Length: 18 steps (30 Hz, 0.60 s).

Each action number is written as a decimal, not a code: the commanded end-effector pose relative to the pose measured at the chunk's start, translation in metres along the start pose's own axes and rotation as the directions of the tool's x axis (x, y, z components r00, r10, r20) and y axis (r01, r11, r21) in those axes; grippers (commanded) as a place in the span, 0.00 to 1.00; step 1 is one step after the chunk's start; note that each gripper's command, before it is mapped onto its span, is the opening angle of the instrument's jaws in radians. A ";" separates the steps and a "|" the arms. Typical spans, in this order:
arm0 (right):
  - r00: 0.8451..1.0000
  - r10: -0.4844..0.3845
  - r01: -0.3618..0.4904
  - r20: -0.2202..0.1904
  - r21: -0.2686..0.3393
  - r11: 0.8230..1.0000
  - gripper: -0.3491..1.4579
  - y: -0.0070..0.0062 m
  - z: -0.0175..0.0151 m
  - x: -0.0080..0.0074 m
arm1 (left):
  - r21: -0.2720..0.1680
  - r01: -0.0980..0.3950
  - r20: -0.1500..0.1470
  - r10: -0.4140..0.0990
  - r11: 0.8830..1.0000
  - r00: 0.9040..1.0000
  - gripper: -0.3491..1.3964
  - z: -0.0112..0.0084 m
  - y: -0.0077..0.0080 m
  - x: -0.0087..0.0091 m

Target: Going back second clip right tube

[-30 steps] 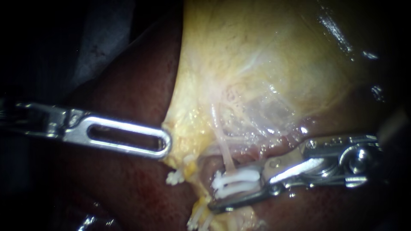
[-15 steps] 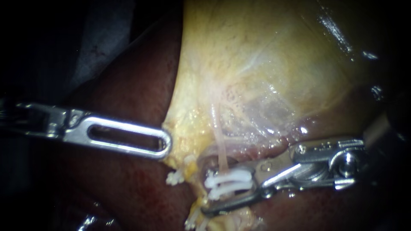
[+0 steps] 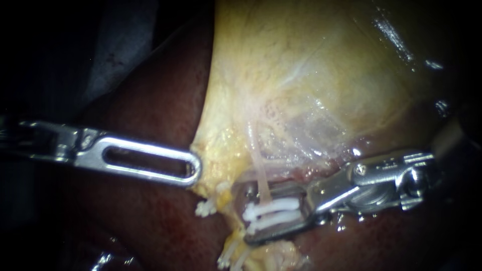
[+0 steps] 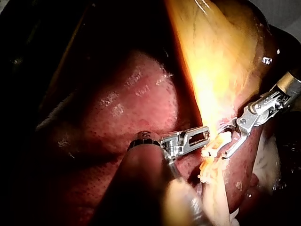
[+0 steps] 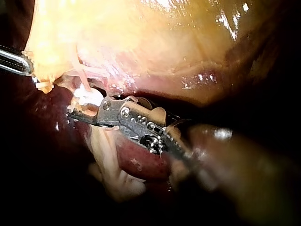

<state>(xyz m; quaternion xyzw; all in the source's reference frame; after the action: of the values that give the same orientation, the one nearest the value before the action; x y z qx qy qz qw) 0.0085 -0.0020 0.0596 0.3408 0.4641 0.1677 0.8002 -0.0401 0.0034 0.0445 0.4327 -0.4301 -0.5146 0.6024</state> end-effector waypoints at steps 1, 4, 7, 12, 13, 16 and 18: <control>1.000 -0.005 0.005 -0.002 -0.005 1.000 0.49 0.0000 -0.0003 0.0001 | 0.000 0.000 0.000 0.000 1.000 1.000 0.00 0.0000 0.0000 0.0000; 0.999 0.036 -0.037 -0.010 -0.014 0.999 0.49 -0.0001 -0.0017 0.0006 | 0.000 0.000 0.000 0.000 1.000 1.000 0.00 0.0000 0.0000 0.0000; 0.998 0.053 -0.054 -0.015 -0.019 0.998 0.49 -0.0004 -0.0030 0.0011 | 0.000 0.000 0.000 0.000 1.000 1.000 0.00 0.0000 0.0000 0.0000; 0.997 0.071 -0.072 -0.027 -0.018 0.997 0.48 -0.0010 -0.0059 0.0023 | -0.001 -0.001 0.001 0.001 1.000 1.000 0.00 0.0002 0.0001 0.0001; 0.997 0.073 -0.073 -0.031 -0.019 0.997 0.48 -0.0010 -0.0061 0.0025 | -0.001 -0.001 0.001 0.001 1.000 1.000 0.00 0.0002 0.0001 0.0001; 0.995 0.077 -0.079 -0.059 -0.021 0.997 0.49 -0.0012 -0.0067 0.0031 | -0.002 -0.002 0.001 0.002 1.000 1.000 0.00 0.0003 0.0002 0.0002; 0.993 0.088 -0.089 -0.076 -0.019 0.996 0.49 -0.0013 -0.0071 0.0037 | -0.002 -0.002 0.001 0.002 1.000 1.000 0.00 0.0003 0.0002 0.0002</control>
<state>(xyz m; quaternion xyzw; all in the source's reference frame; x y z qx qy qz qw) 0.0041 0.0022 0.0538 0.3430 0.4793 0.2202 0.7772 -0.0403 0.0032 0.0448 0.4316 -0.4305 -0.5146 0.6029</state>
